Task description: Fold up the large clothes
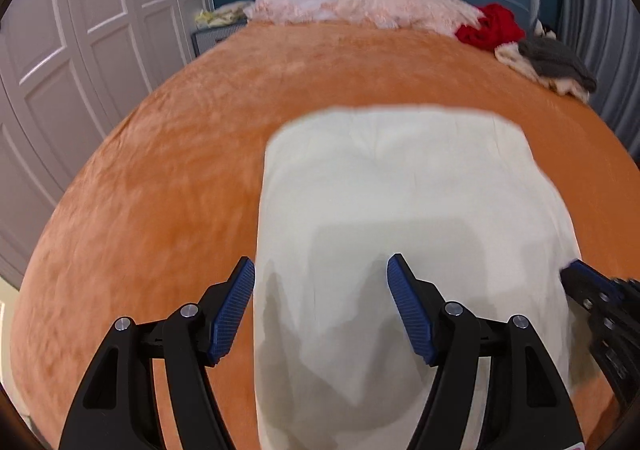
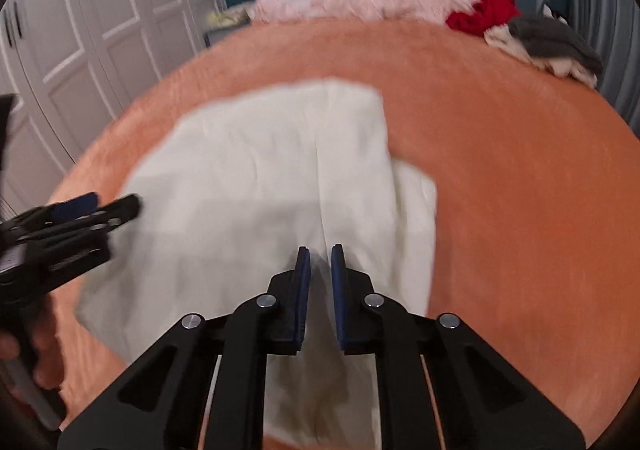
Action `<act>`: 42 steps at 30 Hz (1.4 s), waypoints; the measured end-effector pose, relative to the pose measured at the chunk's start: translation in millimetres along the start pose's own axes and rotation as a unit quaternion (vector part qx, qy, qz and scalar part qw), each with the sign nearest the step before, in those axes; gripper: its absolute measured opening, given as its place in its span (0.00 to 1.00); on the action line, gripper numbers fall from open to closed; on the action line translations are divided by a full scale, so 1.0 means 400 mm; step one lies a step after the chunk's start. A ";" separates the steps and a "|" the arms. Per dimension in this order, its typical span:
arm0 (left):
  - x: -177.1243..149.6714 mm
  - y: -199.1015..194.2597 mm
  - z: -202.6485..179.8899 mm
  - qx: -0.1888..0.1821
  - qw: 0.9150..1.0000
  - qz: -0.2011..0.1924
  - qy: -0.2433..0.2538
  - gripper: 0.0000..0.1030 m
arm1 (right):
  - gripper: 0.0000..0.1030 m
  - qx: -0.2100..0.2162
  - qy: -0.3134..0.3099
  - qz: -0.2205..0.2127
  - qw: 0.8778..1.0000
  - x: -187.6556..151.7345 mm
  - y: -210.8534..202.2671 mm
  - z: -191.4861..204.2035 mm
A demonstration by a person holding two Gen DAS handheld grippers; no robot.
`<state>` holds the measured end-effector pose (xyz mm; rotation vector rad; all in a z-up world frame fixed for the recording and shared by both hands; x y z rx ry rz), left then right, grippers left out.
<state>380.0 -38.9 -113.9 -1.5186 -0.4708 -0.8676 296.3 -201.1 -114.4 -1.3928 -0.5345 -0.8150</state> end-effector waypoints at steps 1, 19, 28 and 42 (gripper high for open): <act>-0.020 -0.012 -0.002 0.002 1.000 0.003 0.000 0.65 | 0.10 -0.007 -0.003 0.010 1.000 -0.019 -0.004 -0.004; -0.178 -0.326 -0.046 0.004 0.999 0.028 -0.017 0.65 | 0.21 -0.015 0.039 0.038 0.998 -0.190 -0.377 0.030; -0.268 -0.487 -0.082 0.008 0.999 0.022 -0.027 0.65 | 0.59 -0.035 0.017 -0.015 0.999 -0.235 -0.555 0.062; -0.340 -0.590 -0.104 0.024 1.000 0.007 -0.010 0.65 | 0.64 -0.033 0.014 -0.013 0.999 -0.321 -0.636 0.083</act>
Point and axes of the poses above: each gripper's, at about its wrist camera, not at the fingertips, and y roughly the way its jaws point, z to its left, x to its top, the point moved 7 cm from there along y, roughly the way its jaws point, and after that the axes turned 11 degrees about -z, right-handed, at the moved point
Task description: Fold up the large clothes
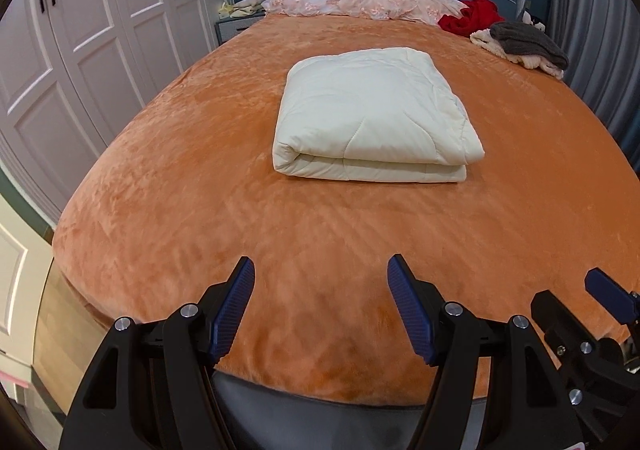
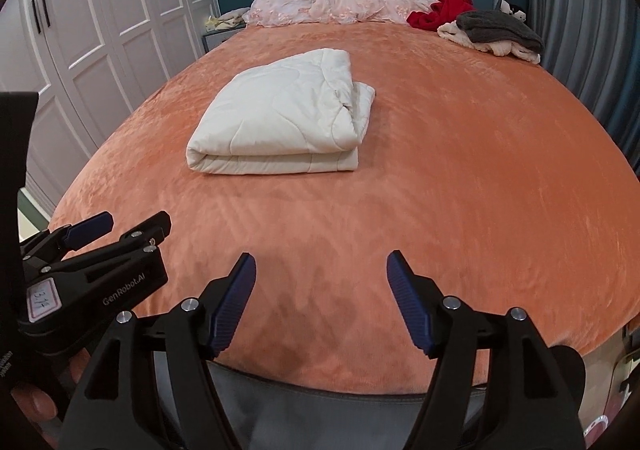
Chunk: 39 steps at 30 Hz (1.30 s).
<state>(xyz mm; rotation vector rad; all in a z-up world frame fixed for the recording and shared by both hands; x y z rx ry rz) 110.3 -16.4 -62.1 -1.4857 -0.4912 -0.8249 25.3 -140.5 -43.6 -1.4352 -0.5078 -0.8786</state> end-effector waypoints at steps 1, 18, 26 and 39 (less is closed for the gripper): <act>-0.001 -0.003 -0.001 0.001 1.000 0.000 0.001 0.65 | 0.64 0.000 0.002 -0.001 1.000 -0.002 -0.004 -0.002; -0.021 -0.036 -0.019 0.008 1.000 -0.003 0.019 0.65 | 0.64 0.001 0.003 -0.010 1.000 -0.006 -0.039 0.000; -0.021 -0.045 -0.019 0.013 1.000 -0.006 0.019 0.65 | 0.64 -0.001 0.002 -0.012 1.000 -0.002 -0.045 -0.001; -0.016 -0.059 -0.016 0.017 1.000 -0.010 0.021 0.64 | 0.64 -0.001 0.003 -0.013 1.000 0.003 -0.055 -0.006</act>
Point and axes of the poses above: each gripper's, at about its wrist camera, not at the fingertips, and y roughly the way its jaws point, z to its left, x to its top, the point moved 7 cm from there along y, roughly the way its jaws point, and after that the axes turned 11 degrees about -z, right-handed, at the moved point
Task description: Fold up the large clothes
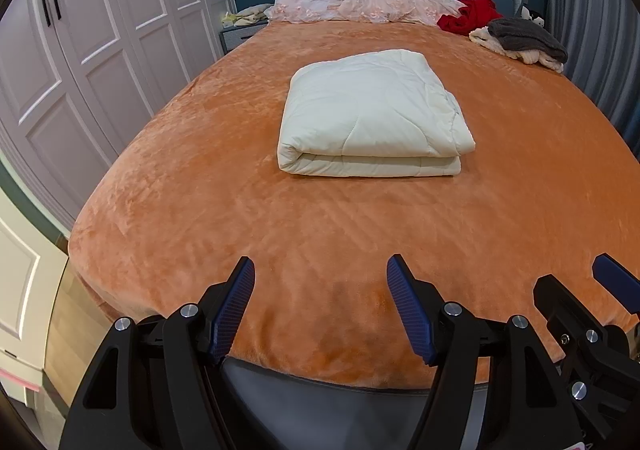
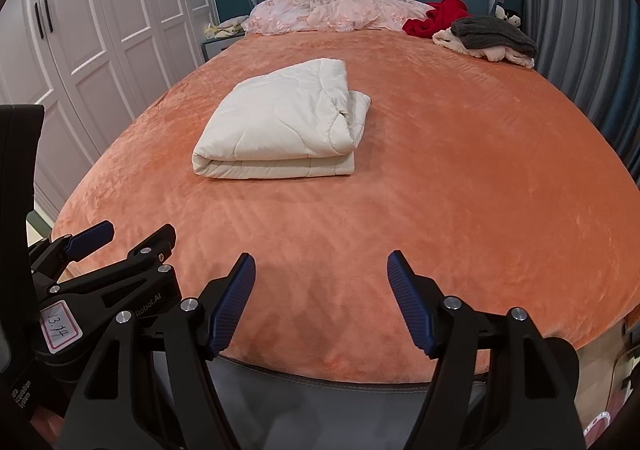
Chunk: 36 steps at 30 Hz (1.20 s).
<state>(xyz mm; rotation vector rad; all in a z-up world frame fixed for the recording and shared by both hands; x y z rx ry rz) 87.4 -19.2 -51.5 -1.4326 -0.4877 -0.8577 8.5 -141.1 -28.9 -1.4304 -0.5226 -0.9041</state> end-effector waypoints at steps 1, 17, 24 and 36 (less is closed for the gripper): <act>0.000 0.000 0.000 0.000 1.000 0.000 0.001 0.64 | 0.64 0.000 0.000 0.000 1.000 0.000 0.000 0.000; 0.005 -0.013 0.002 0.006 1.000 -0.008 -0.004 0.64 | 0.64 -0.001 0.003 -0.003 1.000 0.007 -0.014 0.011; 0.007 -0.015 0.005 0.007 1.000 -0.010 -0.005 0.64 | 0.64 -0.002 0.002 -0.003 1.000 0.006 -0.013 0.010; 0.010 -0.018 0.009 0.008 1.000 -0.012 -0.005 0.64 | 0.64 -0.005 0.001 -0.005 1.000 0.014 -0.019 0.018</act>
Point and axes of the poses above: each gripper's, at about its wrist camera, not at the fingertips, and y roughly the way its jaws point, z to its left, x to its top, the point moved 7 cm from there along y, roughly the way its jaws point, and after that the axes turned 11 degrees about -z, right-handed, at the moved point
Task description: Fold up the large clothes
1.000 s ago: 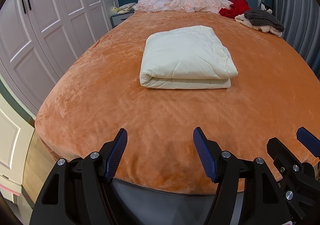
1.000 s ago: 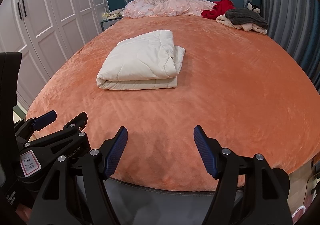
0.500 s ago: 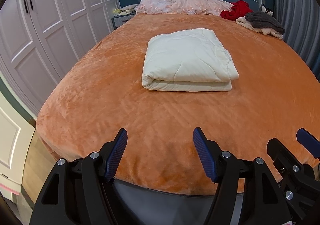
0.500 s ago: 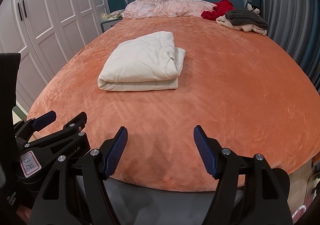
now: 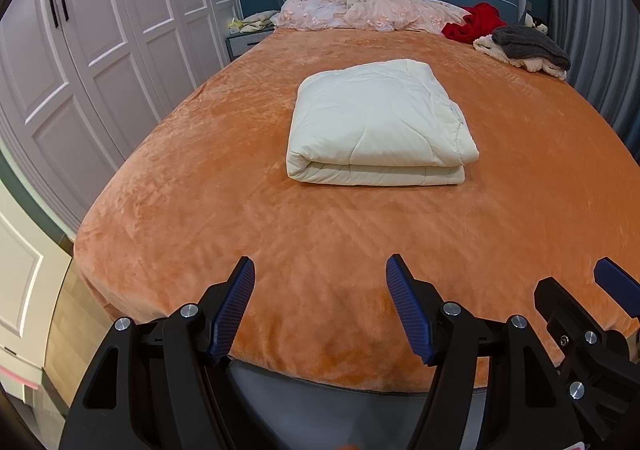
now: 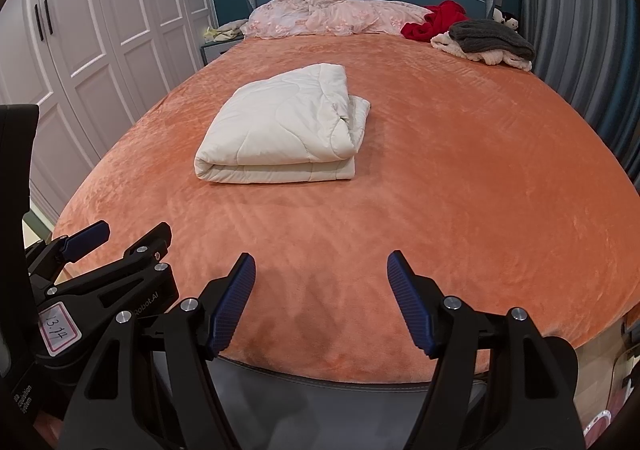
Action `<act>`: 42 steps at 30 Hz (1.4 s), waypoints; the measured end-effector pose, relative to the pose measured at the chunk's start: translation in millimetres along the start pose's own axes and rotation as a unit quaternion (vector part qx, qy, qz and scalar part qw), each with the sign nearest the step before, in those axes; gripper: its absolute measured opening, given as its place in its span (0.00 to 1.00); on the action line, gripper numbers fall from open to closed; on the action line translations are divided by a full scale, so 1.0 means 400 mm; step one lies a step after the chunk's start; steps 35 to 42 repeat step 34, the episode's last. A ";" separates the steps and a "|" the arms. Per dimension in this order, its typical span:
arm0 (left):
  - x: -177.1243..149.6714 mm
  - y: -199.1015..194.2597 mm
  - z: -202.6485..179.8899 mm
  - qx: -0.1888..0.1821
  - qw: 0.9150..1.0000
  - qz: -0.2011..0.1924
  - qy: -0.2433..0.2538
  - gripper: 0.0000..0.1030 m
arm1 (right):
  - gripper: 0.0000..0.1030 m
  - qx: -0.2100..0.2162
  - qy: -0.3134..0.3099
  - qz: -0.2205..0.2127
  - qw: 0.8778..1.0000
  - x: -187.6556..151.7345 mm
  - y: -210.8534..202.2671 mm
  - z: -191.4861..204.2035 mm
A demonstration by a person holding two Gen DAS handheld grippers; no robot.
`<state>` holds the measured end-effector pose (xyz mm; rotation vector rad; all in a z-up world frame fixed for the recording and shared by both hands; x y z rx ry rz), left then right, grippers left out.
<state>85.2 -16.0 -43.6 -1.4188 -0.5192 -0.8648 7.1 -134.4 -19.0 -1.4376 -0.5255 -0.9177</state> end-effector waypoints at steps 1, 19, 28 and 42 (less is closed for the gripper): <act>0.002 0.000 0.001 0.001 1.000 -0.001 0.001 0.64 | 0.64 0.000 0.000 0.000 1.000 0.003 -0.001 0.000; 0.006 -0.009 -0.003 0.002 1.000 -0.001 -0.004 0.64 | 0.64 -0.001 0.000 0.000 1.000 0.000 -0.002 0.006; 0.008 -0.011 0.000 0.004 1.000 -0.004 -0.002 0.64 | 0.64 -0.003 -0.001 -0.002 1.000 0.005 -0.005 0.008; 0.011 -0.014 -0.001 0.008 1.000 -0.008 0.000 0.63 | 0.64 -0.007 -0.001 -0.007 1.000 0.017 -0.012 0.005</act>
Point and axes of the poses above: each gripper's, at about its wrist camera, not at the fingertips, and y roughly the way its jaws point, z to its left, x to its top, the point moved 7 cm from there along y, roughly the way its jaws point, and after that the axes turned 11 degrees about -z, right-handed, at the moved point
